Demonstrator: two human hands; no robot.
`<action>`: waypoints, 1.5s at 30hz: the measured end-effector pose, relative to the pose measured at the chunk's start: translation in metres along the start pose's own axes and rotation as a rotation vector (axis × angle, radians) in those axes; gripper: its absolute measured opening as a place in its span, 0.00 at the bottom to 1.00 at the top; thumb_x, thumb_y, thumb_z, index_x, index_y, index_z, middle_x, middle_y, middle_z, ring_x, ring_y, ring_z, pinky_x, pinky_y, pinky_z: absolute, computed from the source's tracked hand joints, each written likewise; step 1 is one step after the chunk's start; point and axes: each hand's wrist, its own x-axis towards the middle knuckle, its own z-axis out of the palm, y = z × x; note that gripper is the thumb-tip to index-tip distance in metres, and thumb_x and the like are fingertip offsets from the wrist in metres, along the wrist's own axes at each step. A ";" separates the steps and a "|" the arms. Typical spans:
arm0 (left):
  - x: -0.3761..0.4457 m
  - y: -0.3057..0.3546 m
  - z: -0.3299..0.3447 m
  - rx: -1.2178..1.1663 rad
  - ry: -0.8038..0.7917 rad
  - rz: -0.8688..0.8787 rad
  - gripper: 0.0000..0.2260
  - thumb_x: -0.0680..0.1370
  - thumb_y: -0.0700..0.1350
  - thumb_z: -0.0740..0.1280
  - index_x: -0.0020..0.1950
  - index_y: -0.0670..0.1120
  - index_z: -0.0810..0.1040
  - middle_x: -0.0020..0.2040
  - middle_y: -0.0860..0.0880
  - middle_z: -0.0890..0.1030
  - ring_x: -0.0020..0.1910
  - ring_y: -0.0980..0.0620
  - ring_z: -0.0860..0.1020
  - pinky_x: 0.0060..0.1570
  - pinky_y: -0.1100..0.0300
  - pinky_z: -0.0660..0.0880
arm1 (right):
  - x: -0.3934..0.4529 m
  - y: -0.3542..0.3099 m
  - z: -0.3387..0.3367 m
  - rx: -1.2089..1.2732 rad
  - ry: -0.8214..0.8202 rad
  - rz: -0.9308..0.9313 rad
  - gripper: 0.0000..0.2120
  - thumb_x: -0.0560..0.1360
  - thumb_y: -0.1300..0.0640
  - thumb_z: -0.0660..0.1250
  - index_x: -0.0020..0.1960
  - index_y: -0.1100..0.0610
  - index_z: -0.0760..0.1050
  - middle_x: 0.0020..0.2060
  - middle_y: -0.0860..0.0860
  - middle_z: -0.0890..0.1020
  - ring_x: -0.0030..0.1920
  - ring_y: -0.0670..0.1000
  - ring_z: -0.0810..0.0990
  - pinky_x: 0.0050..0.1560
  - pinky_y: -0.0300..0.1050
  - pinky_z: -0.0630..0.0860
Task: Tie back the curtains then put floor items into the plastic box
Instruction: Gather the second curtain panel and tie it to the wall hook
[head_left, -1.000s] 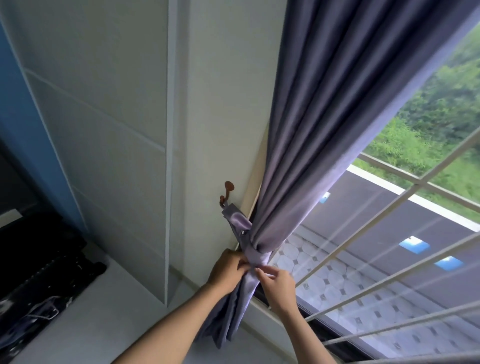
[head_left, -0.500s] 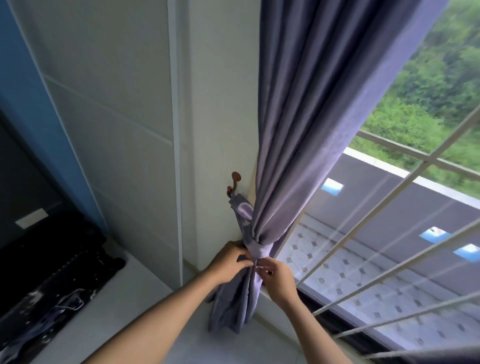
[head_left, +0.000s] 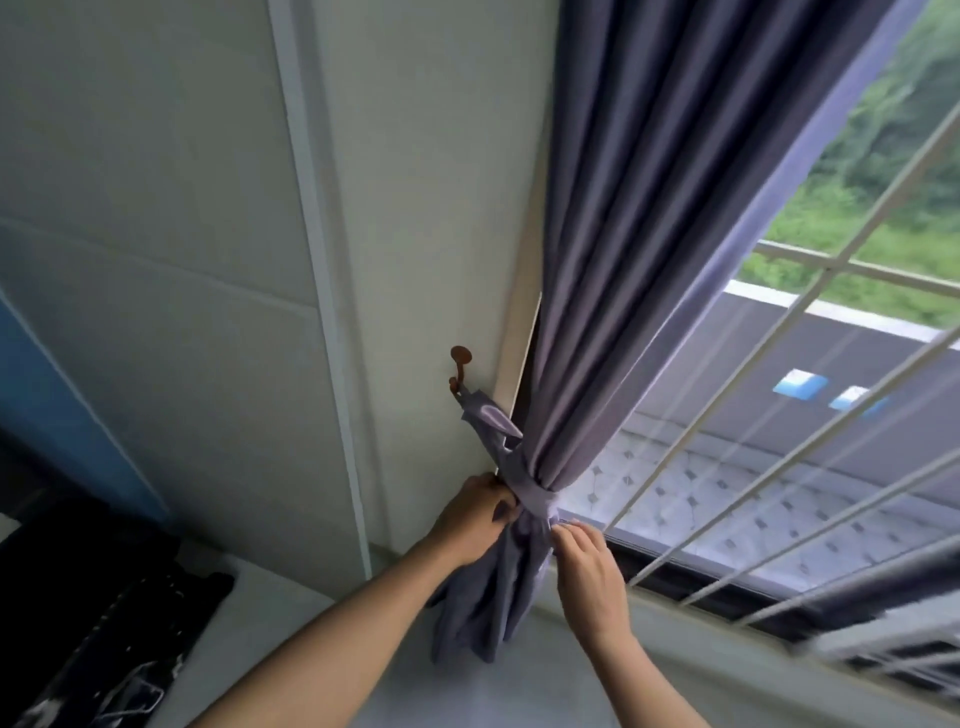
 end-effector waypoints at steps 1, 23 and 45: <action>-0.001 0.001 -0.001 -0.003 0.000 0.007 0.09 0.78 0.46 0.61 0.43 0.42 0.74 0.46 0.44 0.77 0.45 0.46 0.76 0.45 0.53 0.76 | 0.001 -0.005 0.005 0.030 -0.030 0.054 0.11 0.67 0.66 0.67 0.48 0.55 0.76 0.42 0.47 0.81 0.47 0.53 0.78 0.42 0.41 0.74; -0.005 -0.017 -0.005 -0.127 0.008 -0.166 0.11 0.76 0.46 0.65 0.36 0.52 0.66 0.31 0.54 0.73 0.38 0.48 0.78 0.32 0.63 0.63 | 0.036 -0.035 0.001 0.319 -0.320 0.443 0.09 0.79 0.58 0.53 0.41 0.51 0.67 0.37 0.51 0.78 0.39 0.55 0.72 0.38 0.48 0.67; -0.005 -0.028 -0.001 0.162 -0.113 -0.147 0.14 0.77 0.53 0.64 0.56 0.45 0.74 0.55 0.45 0.78 0.53 0.44 0.78 0.44 0.57 0.70 | 0.050 -0.054 -0.002 0.061 -0.426 0.626 0.13 0.73 0.48 0.62 0.46 0.58 0.75 0.45 0.56 0.80 0.46 0.59 0.79 0.38 0.45 0.72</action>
